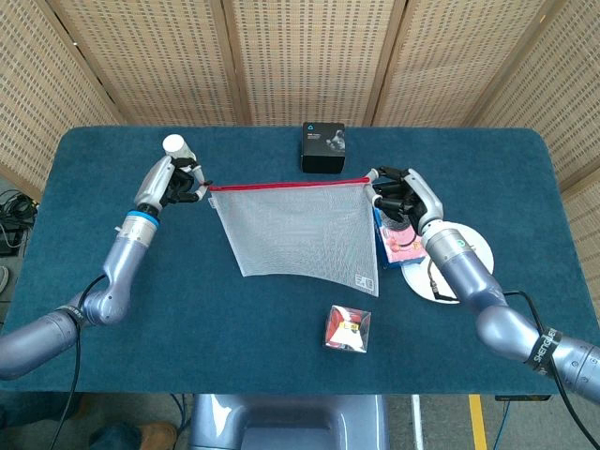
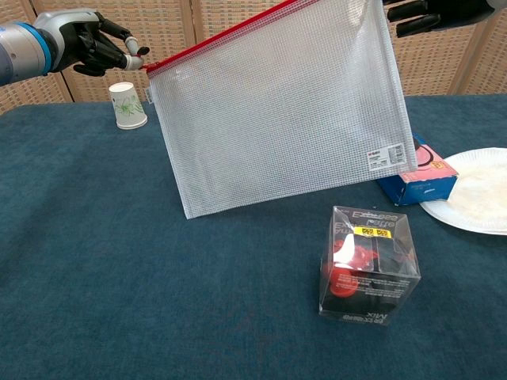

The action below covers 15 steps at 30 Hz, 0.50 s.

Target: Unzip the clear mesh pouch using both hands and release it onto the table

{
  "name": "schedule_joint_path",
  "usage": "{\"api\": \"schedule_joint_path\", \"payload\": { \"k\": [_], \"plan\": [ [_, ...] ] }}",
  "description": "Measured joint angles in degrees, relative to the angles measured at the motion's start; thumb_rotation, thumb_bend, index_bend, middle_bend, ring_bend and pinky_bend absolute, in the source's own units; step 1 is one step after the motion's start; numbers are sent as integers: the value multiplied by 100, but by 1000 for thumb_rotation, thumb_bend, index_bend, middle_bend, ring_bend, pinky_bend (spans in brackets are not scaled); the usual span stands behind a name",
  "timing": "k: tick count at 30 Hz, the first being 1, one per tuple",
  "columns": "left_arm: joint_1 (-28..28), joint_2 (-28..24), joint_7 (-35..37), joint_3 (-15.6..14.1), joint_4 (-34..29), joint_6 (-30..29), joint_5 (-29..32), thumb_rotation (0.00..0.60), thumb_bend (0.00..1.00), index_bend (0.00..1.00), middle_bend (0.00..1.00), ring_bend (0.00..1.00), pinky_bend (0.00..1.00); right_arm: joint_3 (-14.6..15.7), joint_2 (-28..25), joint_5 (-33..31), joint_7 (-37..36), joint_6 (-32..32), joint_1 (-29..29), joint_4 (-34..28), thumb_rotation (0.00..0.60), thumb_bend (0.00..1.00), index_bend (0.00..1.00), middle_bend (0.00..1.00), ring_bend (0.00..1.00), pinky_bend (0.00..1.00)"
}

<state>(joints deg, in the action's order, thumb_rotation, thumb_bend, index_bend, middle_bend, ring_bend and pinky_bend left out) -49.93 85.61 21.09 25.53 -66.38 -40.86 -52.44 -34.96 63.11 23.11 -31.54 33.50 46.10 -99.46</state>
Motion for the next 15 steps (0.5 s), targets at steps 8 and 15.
{"api": "schedule_joint_path", "payload": {
  "k": [8, 15],
  "plan": [
    [27, -11, 98, 17, 85, 45, -31, 600, 930, 862, 954, 961, 1000, 39, -39, 65, -90, -68, -54, 107, 600, 761, 701, 887, 904, 1000],
    [29, 24, 155, 28, 128, 63, -39, 600, 876, 825, 954, 961, 1000, 80, -39, 92, -101, -93, -33, 136, 600, 735, 683, 887, 903, 1000]
  ]
}}
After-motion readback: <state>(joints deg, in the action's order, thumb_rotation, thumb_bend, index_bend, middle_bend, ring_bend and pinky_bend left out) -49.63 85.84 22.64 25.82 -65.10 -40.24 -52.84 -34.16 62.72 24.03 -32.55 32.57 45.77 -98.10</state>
